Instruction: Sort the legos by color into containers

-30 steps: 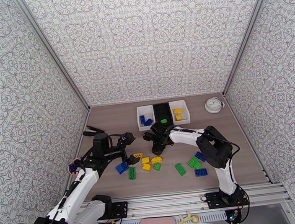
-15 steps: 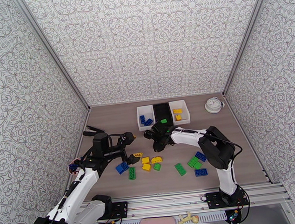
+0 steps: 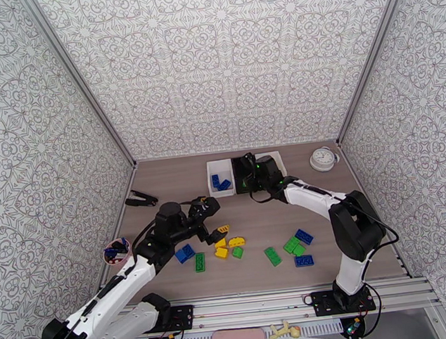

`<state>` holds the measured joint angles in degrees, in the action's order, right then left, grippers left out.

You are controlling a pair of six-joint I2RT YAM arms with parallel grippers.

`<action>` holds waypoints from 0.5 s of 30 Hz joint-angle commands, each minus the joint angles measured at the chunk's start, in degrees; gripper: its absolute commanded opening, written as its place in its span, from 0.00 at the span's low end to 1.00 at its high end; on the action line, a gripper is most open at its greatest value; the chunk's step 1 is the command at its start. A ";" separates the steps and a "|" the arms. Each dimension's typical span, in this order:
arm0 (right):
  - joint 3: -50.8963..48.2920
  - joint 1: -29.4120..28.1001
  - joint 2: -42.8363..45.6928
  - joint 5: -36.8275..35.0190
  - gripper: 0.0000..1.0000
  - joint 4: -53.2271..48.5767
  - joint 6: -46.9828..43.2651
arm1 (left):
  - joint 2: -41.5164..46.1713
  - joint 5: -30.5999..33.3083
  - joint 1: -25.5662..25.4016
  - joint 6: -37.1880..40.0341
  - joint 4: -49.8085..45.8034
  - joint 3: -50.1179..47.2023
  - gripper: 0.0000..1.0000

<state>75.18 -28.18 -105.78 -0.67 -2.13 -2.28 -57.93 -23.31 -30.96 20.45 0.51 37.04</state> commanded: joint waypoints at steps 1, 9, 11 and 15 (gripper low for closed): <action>6.70 1.06 -5.33 -0.18 0.29 2.41 0.53 | -1.93 5.47 -2.11 -4.86 6.47 0.94 1.00; 19.35 2.16 -16.19 -1.87 0.28 -1.21 1.32 | -2.30 6.52 -3.97 -5.94 7.07 0.25 1.00; 20.73 2.50 -17.48 -1.47 0.28 -1.18 2.30 | -2.10 6.81 -3.93 -6.03 7.03 -0.02 1.00; 26.67 3.71 -20.34 -0.56 0.28 -7.45 7.03 | -2.48 6.96 -3.71 -6.51 7.00 -0.45 1.00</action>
<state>96.79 -25.76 -124.51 -1.28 -4.82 0.47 -60.53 -17.63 -34.72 15.07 6.26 37.01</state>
